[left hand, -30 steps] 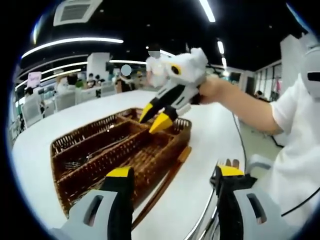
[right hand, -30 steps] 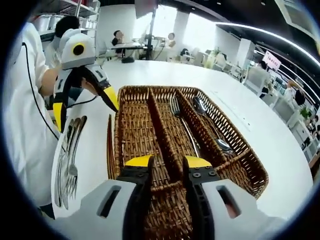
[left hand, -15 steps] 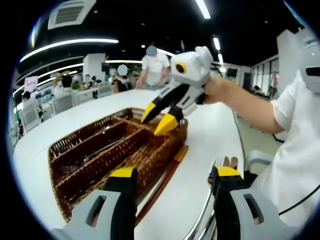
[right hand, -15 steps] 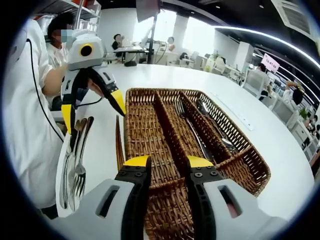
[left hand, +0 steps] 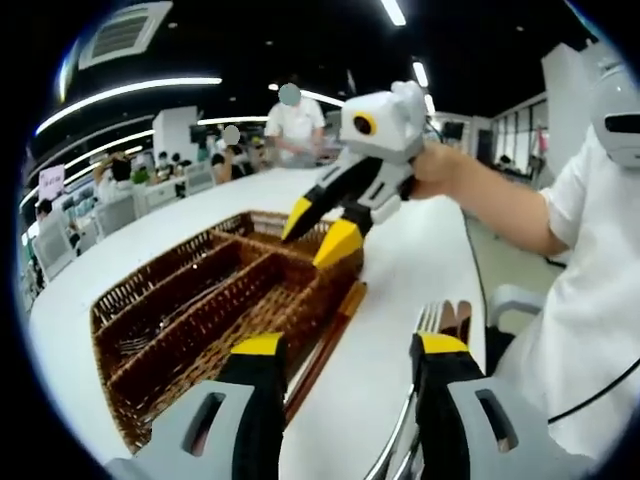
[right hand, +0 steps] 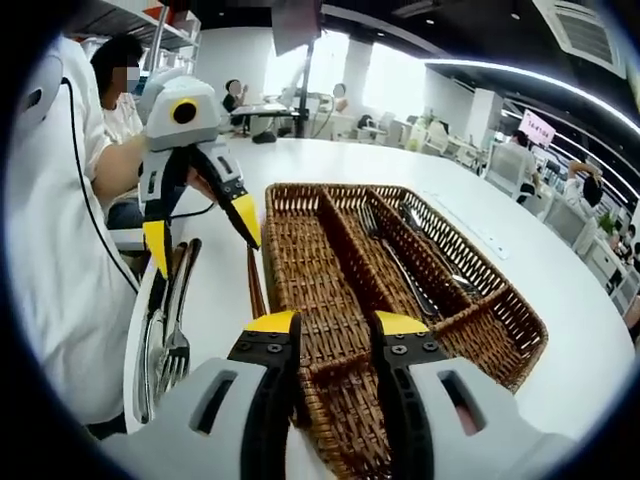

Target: Arrange the knives, forks, and spoons in their matching storage slots by inserting each utensil handle-first until every utensil is classified and aligned in the correct compartment

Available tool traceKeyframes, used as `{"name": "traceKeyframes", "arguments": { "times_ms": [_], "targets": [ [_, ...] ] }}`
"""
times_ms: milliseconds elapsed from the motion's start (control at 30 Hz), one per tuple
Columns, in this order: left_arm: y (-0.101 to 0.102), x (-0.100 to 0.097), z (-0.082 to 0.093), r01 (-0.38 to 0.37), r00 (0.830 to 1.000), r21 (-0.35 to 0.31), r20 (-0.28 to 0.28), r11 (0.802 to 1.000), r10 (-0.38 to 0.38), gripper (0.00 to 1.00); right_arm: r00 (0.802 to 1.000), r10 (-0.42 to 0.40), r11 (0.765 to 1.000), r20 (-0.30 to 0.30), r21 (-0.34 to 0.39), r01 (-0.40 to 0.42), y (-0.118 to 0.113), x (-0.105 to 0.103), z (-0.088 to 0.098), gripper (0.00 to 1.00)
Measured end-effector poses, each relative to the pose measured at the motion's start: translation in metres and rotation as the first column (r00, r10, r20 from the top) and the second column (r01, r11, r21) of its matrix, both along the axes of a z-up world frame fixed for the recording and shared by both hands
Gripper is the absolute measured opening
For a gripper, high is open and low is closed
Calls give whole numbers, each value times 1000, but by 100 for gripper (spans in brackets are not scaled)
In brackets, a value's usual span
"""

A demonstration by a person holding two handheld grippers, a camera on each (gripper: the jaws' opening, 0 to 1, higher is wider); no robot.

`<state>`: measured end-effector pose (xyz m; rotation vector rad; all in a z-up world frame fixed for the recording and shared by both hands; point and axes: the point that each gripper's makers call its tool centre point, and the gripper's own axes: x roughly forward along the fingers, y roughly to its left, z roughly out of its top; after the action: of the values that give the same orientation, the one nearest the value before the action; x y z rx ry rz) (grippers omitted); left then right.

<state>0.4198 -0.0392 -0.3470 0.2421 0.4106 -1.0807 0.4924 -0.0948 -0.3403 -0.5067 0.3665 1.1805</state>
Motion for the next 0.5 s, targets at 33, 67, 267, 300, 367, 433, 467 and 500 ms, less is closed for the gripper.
{"name": "traceKeyframes", "arguments": {
  "times_ms": [33, 67, 267, 300, 367, 433, 467, 500],
  "targets": [
    [-1, -1, 0, 7, 1000, 4, 2, 1000, -7, 47, 1000, 1, 1000, -1, 6, -1, 0, -2, 0, 29],
    [-1, -2, 0, 11, 1000, 6, 3, 1000, -11, 46, 1000, 2, 1000, -2, 12, -2, 0, -3, 1, 29],
    [-4, -7, -3, 39, 999, 37, -2, 999, -39, 42, 1000, 12, 1000, 1, 19, -12, 2, -11, 0, 31],
    [-5, -8, -3, 46, 999, 40, -2, 998, -46, 41, 1000, 13, 1000, 1, 20, -13, 2, -12, 0, 31],
    [-6, -10, -3, 59, 998, 48, 0, 997, -59, 38, 1000, 12, 1000, 2, 25, -12, 2, -13, 2, 31],
    [-8, -14, -5, 89, 996, 75, 1, 993, -89, 36, 1000, 12, 1000, 4, 28, -12, 2, -14, 3, 31],
    [-9, -15, -6, 99, 995, 89, 2, 991, -100, 36, 1000, 11, 1000, 6, 30, -11, 1, -15, 4, 31],
    [-10, -16, -7, 106, 994, 93, 0, 990, -107, 36, 1000, 11, 999, 8, 30, -11, 1, -16, 4, 31]
  ]
}}
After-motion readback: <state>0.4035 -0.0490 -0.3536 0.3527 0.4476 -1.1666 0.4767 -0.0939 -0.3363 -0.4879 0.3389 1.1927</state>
